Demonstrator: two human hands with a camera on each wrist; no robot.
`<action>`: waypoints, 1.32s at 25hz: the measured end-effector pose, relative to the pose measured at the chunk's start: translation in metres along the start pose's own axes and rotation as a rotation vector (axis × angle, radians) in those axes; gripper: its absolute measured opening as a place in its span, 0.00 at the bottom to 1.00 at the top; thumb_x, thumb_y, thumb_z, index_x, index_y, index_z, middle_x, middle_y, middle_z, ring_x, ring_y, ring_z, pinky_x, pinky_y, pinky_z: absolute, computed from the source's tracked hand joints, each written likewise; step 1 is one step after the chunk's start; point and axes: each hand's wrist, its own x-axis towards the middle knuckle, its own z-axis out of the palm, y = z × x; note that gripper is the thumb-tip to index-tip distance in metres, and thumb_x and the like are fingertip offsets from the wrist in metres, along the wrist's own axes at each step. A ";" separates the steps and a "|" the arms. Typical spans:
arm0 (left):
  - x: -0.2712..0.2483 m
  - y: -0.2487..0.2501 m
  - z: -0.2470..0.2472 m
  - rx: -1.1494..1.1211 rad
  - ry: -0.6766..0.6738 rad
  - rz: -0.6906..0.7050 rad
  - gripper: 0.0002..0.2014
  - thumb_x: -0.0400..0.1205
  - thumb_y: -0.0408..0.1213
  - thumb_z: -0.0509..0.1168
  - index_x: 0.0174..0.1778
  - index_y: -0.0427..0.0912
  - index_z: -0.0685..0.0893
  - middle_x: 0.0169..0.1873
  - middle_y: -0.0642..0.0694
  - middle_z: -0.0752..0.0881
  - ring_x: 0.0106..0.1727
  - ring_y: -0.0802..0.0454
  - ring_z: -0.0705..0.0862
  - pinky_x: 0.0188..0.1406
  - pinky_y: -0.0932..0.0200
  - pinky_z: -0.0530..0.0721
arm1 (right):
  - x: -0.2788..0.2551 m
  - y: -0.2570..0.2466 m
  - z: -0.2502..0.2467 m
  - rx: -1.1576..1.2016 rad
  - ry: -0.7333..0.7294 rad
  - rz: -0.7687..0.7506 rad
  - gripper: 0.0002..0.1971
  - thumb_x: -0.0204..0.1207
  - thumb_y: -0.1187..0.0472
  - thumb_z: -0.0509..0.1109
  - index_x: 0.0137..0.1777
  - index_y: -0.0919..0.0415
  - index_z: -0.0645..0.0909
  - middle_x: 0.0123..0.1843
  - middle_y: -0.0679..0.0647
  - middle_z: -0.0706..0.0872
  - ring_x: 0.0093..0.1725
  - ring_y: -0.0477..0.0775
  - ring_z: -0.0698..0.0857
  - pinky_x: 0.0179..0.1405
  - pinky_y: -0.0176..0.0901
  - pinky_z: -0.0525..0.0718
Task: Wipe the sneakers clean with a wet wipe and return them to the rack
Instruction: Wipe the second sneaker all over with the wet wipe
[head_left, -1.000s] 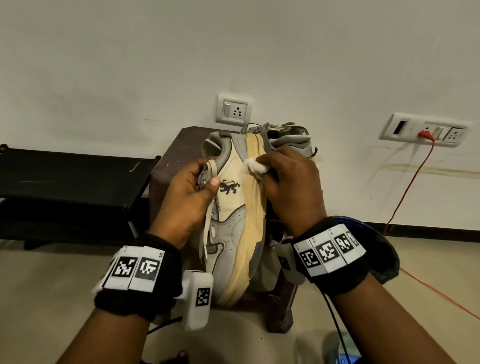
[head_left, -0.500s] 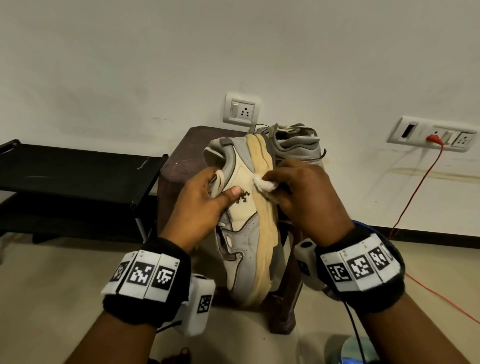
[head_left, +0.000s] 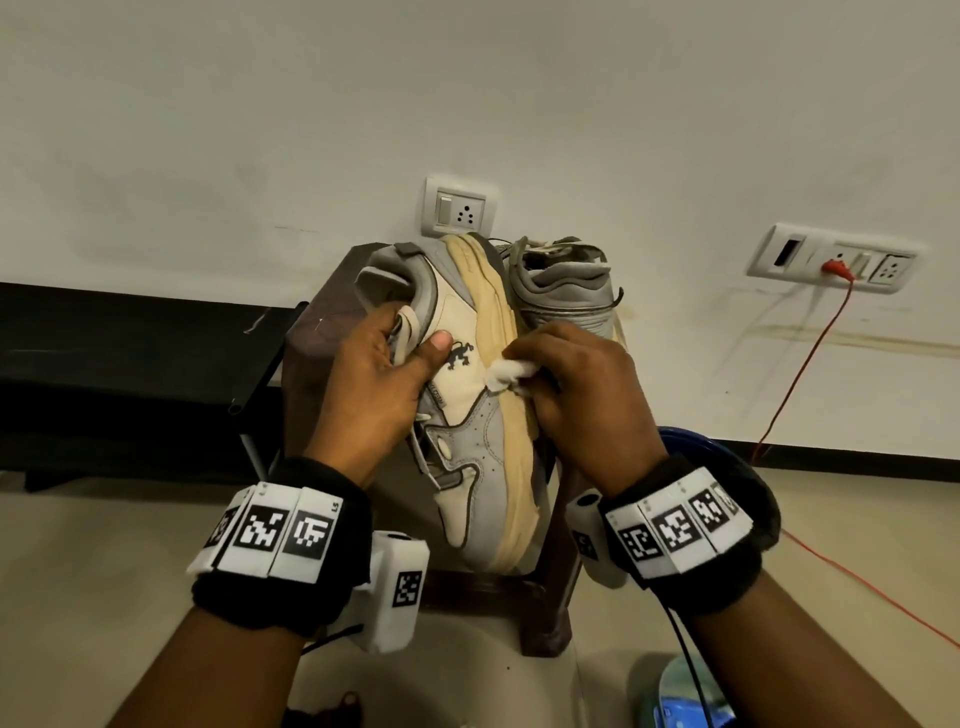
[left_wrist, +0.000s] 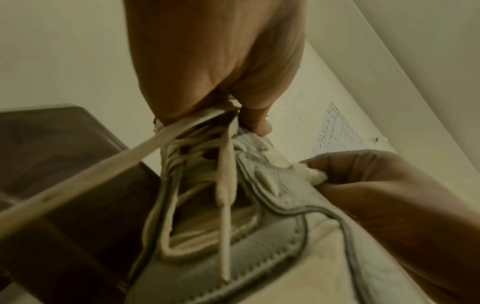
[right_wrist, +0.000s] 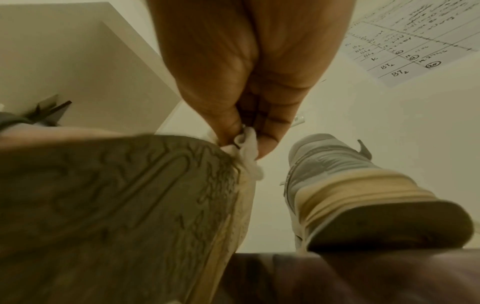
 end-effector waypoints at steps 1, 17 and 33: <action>0.001 0.000 0.001 -0.004 0.029 0.002 0.09 0.81 0.33 0.67 0.56 0.47 0.82 0.48 0.57 0.89 0.52 0.62 0.88 0.52 0.63 0.87 | 0.002 0.002 -0.002 0.027 -0.009 0.004 0.10 0.69 0.68 0.77 0.50 0.61 0.88 0.46 0.55 0.88 0.45 0.52 0.85 0.43 0.51 0.86; 0.007 0.002 -0.015 0.222 -0.148 0.004 0.40 0.72 0.26 0.75 0.75 0.57 0.65 0.66 0.62 0.78 0.60 0.71 0.81 0.58 0.66 0.83 | -0.007 -0.002 0.004 0.048 -0.042 -0.020 0.09 0.70 0.66 0.72 0.48 0.61 0.89 0.41 0.55 0.86 0.39 0.53 0.84 0.35 0.55 0.84; 0.006 -0.003 -0.013 0.294 0.099 0.042 0.13 0.82 0.49 0.65 0.56 0.45 0.84 0.45 0.54 0.89 0.47 0.59 0.88 0.51 0.47 0.88 | -0.005 -0.014 -0.017 0.092 -0.230 -0.112 0.11 0.72 0.67 0.74 0.54 0.59 0.89 0.47 0.51 0.88 0.45 0.47 0.84 0.43 0.37 0.83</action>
